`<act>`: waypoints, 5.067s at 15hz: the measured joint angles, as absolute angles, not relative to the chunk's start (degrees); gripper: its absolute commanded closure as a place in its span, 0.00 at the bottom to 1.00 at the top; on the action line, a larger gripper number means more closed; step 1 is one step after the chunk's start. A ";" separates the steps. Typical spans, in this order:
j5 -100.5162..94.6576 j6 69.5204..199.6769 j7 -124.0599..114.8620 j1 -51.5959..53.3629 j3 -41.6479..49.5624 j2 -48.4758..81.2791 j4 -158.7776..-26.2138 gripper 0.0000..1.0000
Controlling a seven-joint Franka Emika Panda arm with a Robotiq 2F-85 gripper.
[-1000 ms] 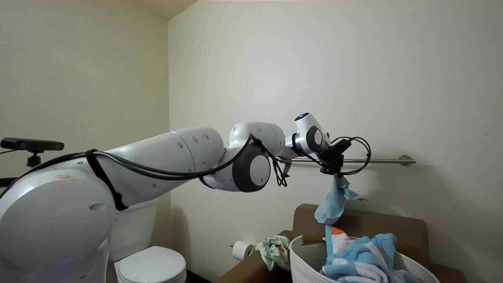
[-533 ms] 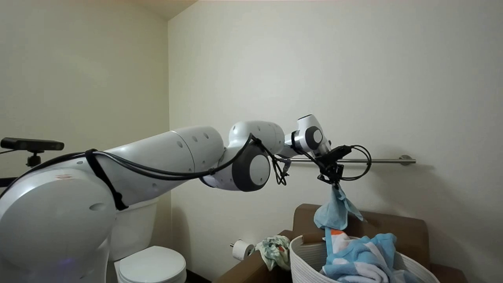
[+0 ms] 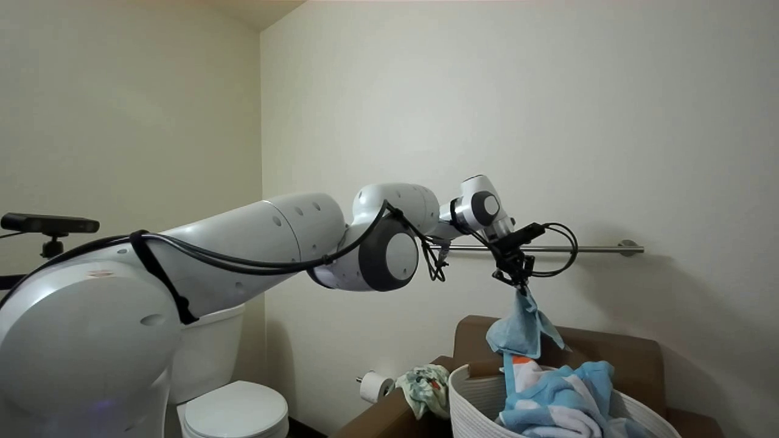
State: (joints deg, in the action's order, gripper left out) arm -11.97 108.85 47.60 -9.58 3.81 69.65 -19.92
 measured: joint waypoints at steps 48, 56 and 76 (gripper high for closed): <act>-7.12 104.56 34.45 -14.92 3.04 79.36 -21.30 0.98; -7.12 108.54 34.45 -15.70 3.20 82.68 -21.30 0.98; -6.25 125.48 28.51 -18.17 0.37 84.88 -30.32 0.98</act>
State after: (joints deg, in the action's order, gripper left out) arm -6.25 125.48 28.51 -18.17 0.37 84.88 -30.32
